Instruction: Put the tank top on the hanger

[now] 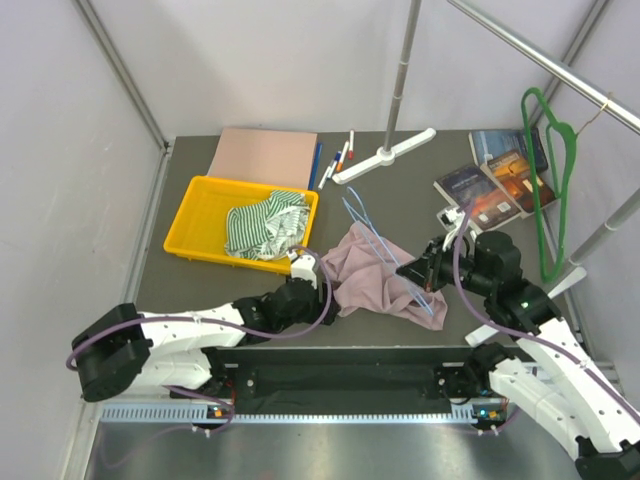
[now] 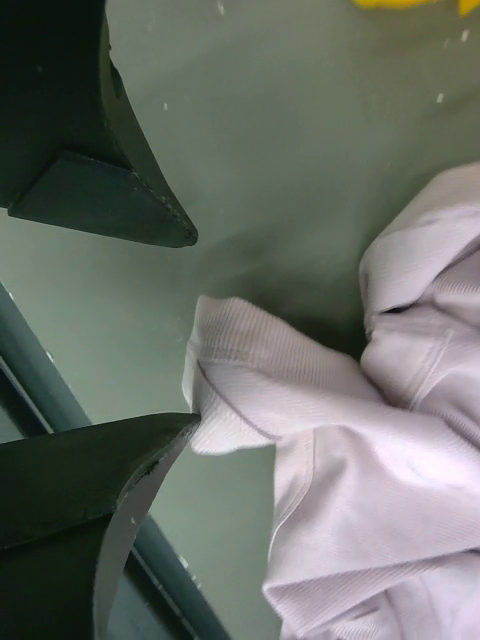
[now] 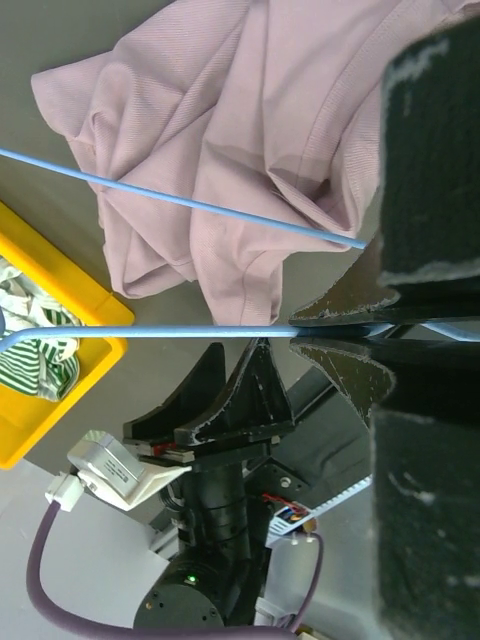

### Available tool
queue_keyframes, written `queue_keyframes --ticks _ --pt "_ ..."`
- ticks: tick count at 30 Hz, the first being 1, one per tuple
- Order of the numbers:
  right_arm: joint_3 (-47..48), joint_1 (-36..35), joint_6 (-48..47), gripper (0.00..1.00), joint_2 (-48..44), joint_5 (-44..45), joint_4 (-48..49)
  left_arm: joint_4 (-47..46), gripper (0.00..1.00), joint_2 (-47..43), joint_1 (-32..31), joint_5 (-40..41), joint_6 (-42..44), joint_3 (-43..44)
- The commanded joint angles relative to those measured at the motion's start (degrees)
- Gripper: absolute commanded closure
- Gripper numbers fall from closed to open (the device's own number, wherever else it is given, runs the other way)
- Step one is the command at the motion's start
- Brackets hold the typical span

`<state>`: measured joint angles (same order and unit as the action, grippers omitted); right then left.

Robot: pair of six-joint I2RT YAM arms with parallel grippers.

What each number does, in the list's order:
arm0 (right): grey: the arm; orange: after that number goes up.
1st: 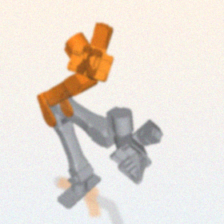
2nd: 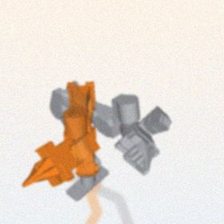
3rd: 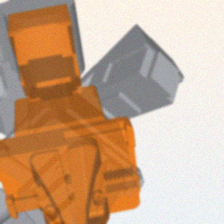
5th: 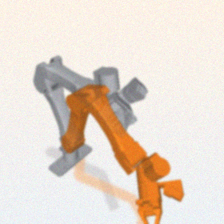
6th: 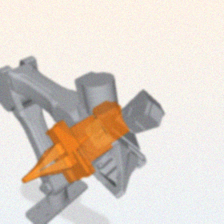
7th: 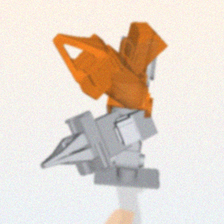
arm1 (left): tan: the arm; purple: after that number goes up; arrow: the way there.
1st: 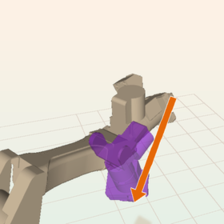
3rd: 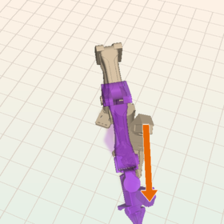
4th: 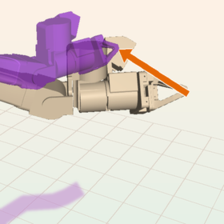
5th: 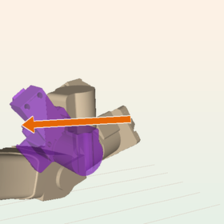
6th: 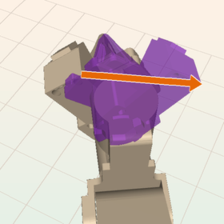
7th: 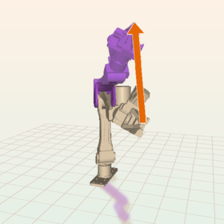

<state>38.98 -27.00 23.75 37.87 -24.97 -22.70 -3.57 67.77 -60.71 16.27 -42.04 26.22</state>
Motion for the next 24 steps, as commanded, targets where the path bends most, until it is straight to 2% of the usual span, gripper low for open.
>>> queue_keyframes --ticks 1,8,12,13,16,17,20,24 --pt "1.9 -0.9 -0.3 1.0 -2.6 0.9 -1.8 -10.2 0.28 0.3 0.1 -4.1 -1.4 -1.5" --pt "2.0 -0.9 0.7 1.0 -3.8 0.7 -3.0 -15.4 0.29 3.2 0.2 -3.5 -1.2 -2.7" --pt "2.6 -0.9 0.6 1.0 -4.5 0.7 -4.5 -16.0 0.37 5.2 0.2 -2.7 -0.6 -1.9" --pt "3.3 -0.9 0.5 1.0 -4.6 0.5 -4.6 -15.8 0.49 5.9 0.1 -2.3 -0.5 -1.2" --pt "5.2 -0.9 0.3 1.0 -4.8 -0.2 -6.4 -13.8 0.74 6.7 0.4 0.5 0.0 1.0" --pt "6.0 -0.9 0.2 1.0 -4.9 -0.3 -7.0 -12.1 0.87 6.6 0.7 0.9 0.4 1.9" --pt "8.9 -0.8 -0.2 1.0 -4.6 -1.6 -10.1 -9.6 1.0 6.2 3.1 1.4 2.5 5.8" --pt "11.6 -0.9 -1.1 1.0 -4.7 -1.9 -14.4 -7.5 1.0 5.9 9.4 -1.0 7.0 11.0"
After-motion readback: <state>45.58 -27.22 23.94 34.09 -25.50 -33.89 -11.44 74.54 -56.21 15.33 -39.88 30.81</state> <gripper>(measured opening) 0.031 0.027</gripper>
